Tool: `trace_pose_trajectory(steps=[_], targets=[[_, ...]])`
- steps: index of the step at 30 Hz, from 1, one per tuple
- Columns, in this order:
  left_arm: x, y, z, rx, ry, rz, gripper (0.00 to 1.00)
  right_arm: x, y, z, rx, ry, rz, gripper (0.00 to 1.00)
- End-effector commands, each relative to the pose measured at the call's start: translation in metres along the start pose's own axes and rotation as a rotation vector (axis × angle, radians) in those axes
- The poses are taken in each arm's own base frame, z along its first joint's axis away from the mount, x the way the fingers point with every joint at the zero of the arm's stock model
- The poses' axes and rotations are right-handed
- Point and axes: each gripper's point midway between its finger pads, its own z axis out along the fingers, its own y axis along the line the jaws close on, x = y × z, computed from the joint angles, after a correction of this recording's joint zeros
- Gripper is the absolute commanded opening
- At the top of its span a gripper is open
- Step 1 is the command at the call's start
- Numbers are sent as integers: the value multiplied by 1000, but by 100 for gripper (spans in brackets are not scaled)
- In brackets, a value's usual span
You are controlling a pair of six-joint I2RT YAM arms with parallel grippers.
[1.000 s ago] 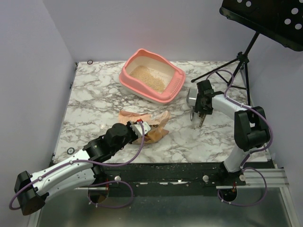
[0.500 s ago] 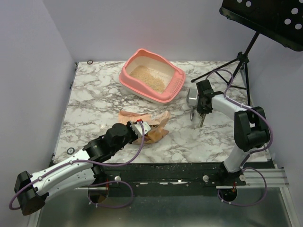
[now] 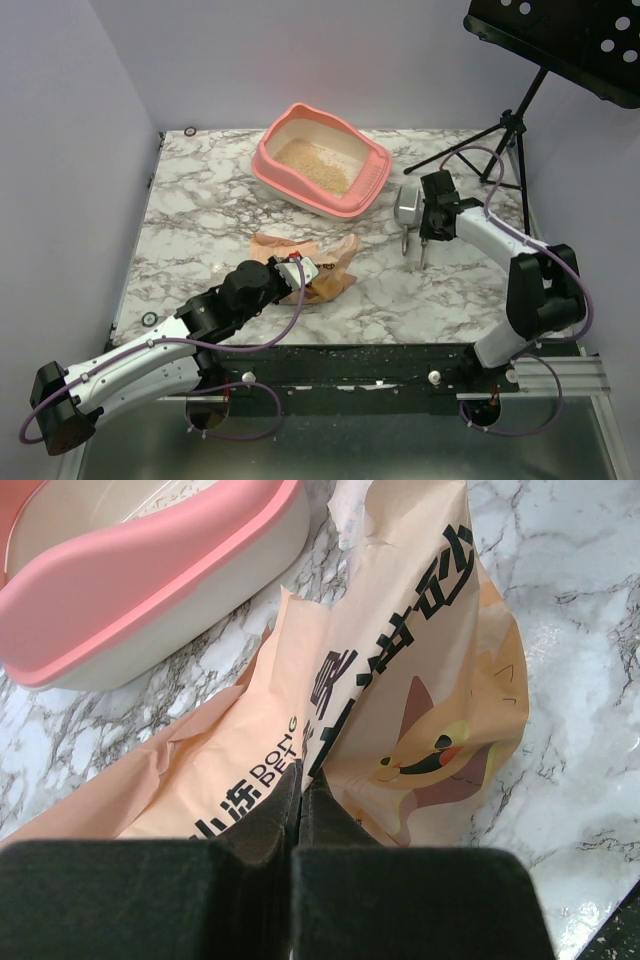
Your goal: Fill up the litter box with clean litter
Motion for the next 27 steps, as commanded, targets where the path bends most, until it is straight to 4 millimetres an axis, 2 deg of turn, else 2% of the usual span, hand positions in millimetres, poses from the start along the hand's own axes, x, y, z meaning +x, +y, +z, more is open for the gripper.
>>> trace_pose_trajectory(steps=[1, 2, 3, 7, 9, 11, 15, 17, 20, 22, 27], targets=[[-25, 14, -2, -52, -83, -31, 0, -12, -3, -37, -25, -80, 1, 1], [-26, 14, -3, -52, -83, -31, 0, -15, -3, -46, -32, -104, -4, 1], [-27, 15, -4, -52, -83, -31, 4, -19, -4, -56, -40, -127, -4, 1], [-32, 16, -9, -35, -74, -23, 32, -34, -7, -94, -73, -224, -7, 1], [-41, 20, -13, -34, -76, -34, 41, -43, -2, -115, -124, -274, -21, 1], [-49, 19, -17, -8, -65, -28, 51, -49, 14, -136, -224, -316, -64, 1], [-73, 24, -29, 25, -64, -54, 52, -50, 49, -175, -427, -339, -171, 1], [-91, 25, -37, 56, -95, -84, 54, -48, 66, -196, -529, -373, -221, 1], [-117, 23, -47, 110, -154, -126, 56, -43, 93, -240, -770, -440, -283, 1], [-136, 18, -52, 159, -211, -164, 57, -38, 111, -278, -967, -501, -345, 1], [-194, -11, -69, 385, -409, -280, 58, -17, 123, -339, -1259, -556, -462, 1]])
